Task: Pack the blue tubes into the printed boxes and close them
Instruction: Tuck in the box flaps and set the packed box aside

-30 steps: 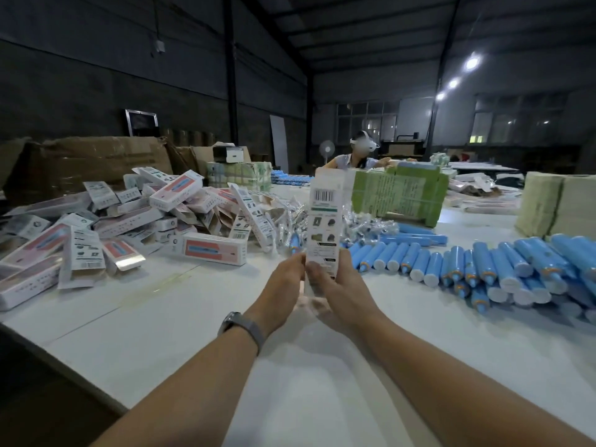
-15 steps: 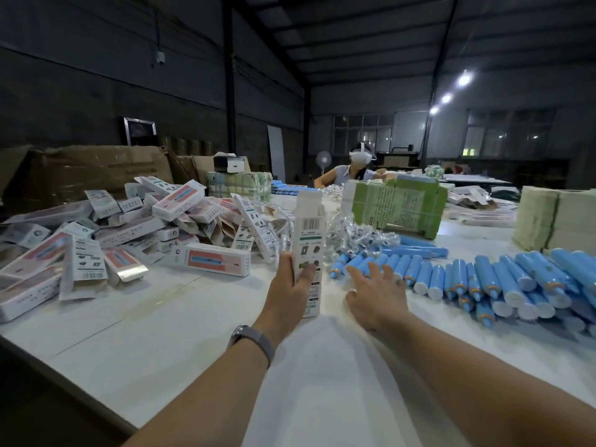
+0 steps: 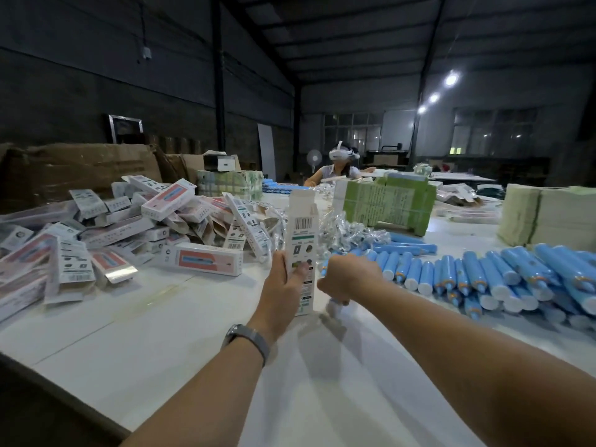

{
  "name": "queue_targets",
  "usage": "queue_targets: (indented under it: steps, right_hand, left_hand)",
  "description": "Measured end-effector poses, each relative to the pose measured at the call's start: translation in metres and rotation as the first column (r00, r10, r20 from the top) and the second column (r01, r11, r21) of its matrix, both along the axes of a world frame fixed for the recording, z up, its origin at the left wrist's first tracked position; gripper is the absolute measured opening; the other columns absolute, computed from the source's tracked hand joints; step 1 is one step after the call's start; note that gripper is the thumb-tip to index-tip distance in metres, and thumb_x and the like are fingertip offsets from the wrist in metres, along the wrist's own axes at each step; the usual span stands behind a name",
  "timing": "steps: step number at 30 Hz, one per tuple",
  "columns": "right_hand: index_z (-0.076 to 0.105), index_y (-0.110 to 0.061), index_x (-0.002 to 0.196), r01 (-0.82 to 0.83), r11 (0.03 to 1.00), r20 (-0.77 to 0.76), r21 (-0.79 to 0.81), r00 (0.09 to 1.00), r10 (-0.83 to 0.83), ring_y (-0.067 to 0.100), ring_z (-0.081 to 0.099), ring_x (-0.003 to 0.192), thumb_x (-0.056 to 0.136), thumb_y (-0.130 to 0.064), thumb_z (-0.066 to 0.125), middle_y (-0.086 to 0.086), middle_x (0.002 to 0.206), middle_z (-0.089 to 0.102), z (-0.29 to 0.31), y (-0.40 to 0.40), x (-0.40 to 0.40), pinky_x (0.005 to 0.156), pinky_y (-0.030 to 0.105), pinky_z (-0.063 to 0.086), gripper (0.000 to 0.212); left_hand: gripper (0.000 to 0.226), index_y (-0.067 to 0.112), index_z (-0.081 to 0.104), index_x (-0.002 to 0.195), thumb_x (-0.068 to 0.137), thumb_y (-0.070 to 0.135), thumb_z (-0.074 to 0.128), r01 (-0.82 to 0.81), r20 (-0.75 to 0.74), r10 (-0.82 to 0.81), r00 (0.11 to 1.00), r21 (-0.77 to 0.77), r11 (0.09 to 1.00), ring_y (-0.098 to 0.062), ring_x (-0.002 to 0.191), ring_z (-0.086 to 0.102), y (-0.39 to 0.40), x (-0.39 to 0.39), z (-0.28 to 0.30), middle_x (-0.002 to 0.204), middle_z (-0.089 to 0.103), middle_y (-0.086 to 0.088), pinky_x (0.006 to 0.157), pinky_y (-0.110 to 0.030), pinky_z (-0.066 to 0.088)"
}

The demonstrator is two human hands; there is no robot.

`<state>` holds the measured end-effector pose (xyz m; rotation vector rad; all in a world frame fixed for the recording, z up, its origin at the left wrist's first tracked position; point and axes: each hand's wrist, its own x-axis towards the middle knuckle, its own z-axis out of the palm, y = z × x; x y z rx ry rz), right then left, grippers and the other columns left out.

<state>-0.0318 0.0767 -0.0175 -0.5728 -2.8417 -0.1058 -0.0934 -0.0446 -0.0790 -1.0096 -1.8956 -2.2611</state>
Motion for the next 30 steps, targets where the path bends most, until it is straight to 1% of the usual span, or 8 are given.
queue_targets:
  steps: [4, 9, 12, 14, 19, 21, 25, 30]
  right_hand:
    - [0.051, -0.019, 0.122, 0.066, 0.995, 0.152, -0.073, 0.987, -0.054, 0.028, 0.058, 0.098, 0.083, -0.04, 0.059, 0.007, 0.122, 0.06, -0.008, 0.001, 0.001, 0.068, 0.032, 0.037, 0.045]
    - [0.035, -0.005, 0.135, 0.131, 0.916, 0.1, -0.378, 0.99, -0.101, 0.033, 0.055, 0.116, 0.086, -0.019, 0.052, 0.017, 0.128, 0.056, -0.016, 0.014, -0.001, 0.08, 0.035, 0.043, 0.053]
    - [0.033, -0.008, 0.139, 0.024, 0.784, -0.145, -0.621, 0.979, -0.145, 0.029, 0.058, 0.105, 0.09, -0.018, 0.055, 0.013, 0.117, 0.055, 0.0, 0.018, 0.003, 0.083, 0.036, 0.046, 0.055]
    - [0.035, -0.012, 0.142, -0.233, 0.632, -0.428, -0.739, 0.887, -0.173, 0.023, 0.061, 0.097, 0.091, -0.019, 0.062, 0.008, 0.115, 0.056, 0.017, 0.013, 0.009, 0.086, 0.042, 0.052, 0.058]
    - [0.048, -0.011, 0.128, -0.694, 0.403, -0.799, -0.597, 0.559, -0.222, 0.014, 0.057, 0.078, 0.095, -0.017, 0.06, 0.005, 0.097, 0.062, 0.074, -0.015, 0.019, 0.072, 0.034, 0.049, 0.036]
    - [0.048, -0.018, 0.122, -0.736, 0.446, -0.857, -0.51, 0.478, -0.193, 0.013, 0.061, 0.079, 0.095, -0.02, 0.06, 0.001, 0.097, 0.064, 0.091, -0.026, 0.019, 0.074, 0.035, 0.05, 0.03]
    - [0.044, -0.019, 0.122, -0.655, 0.681, -0.901, -0.329, 0.434, -0.018, 0.007, 0.058, 0.077, 0.095, -0.025, 0.064, -0.011, 0.09, 0.057, 0.101, -0.038, 0.015, 0.075, 0.031, 0.053, 0.034]
    - [0.028, -0.022, 0.141, -0.594, 0.741, -0.829, -0.315, 0.552, 0.089, 0.019, 0.064, 0.081, 0.095, -0.023, 0.065, 0.005, 0.105, 0.064, 0.092, -0.037, 0.012, 0.075, 0.04, 0.057, 0.059]
  left_hand:
    - [0.008, 0.043, 0.053, 0.091, 0.085, 0.037, 0.055, -0.004, 0.021, 0.004, 1.0, -0.001, 1.0, -0.018, 0.104, 0.066, 0.0, 0.005, 0.001, 0.105, 0.07, 0.011, 0.09, -0.04, 0.055]
    - [0.01, 0.019, 0.049, 0.107, 0.1, 0.021, 0.055, -0.02, 0.02, 0.02, 1.0, -0.002, 1.0, -0.023, 0.107, 0.063, -0.001, 0.005, 0.002, 0.112, 0.066, 0.002, 0.089, -0.04, 0.053]
    - [0.008, 0.018, 0.047, 0.108, 0.103, 0.019, 0.053, -0.027, 0.023, 0.027, 0.999, -0.027, 0.999, -0.019, 0.104, 0.064, -0.001, 0.004, 0.002, 0.111, 0.066, 0.006, 0.084, -0.035, 0.051]
    - [0.009, 0.019, 0.047, 0.109, 0.104, 0.021, 0.053, -0.036, 0.026, 0.037, 0.999, -0.035, 0.999, -0.017, 0.102, 0.065, -0.001, 0.004, 0.002, 0.112, 0.067, 0.007, 0.084, -0.038, 0.052]
    - [0.009, 0.018, 0.048, 0.105, 0.103, 0.024, 0.055, -0.088, 0.01, 0.089, 0.996, -0.062, 0.994, -0.023, 0.094, 0.067, -0.001, 0.005, 0.002, 0.103, 0.069, 0.0, 0.088, -0.053, 0.056]
    - [0.009, 0.018, 0.049, 0.104, 0.103, 0.025, 0.055, -0.075, 0.014, 0.076, 0.997, -0.065, 0.995, -0.024, 0.096, 0.067, -0.003, 0.007, 0.003, 0.104, 0.069, 0.002, 0.088, -0.052, 0.056]
    - [0.013, 0.022, 0.048, 0.102, 0.101, 0.028, 0.059, -0.058, -0.013, 0.057, 0.998, -0.089, 0.994, -0.017, 0.102, 0.065, -0.004, 0.01, 0.005, 0.109, 0.068, 0.012, 0.088, -0.046, 0.054]
    - [0.017, 0.019, 0.049, 0.103, 0.098, 0.024, 0.064, -0.048, -0.019, 0.047, 0.999, -0.066, 0.997, -0.012, 0.103, 0.064, -0.004, 0.01, 0.006, 0.11, 0.067, 0.016, 0.086, -0.04, 0.053]
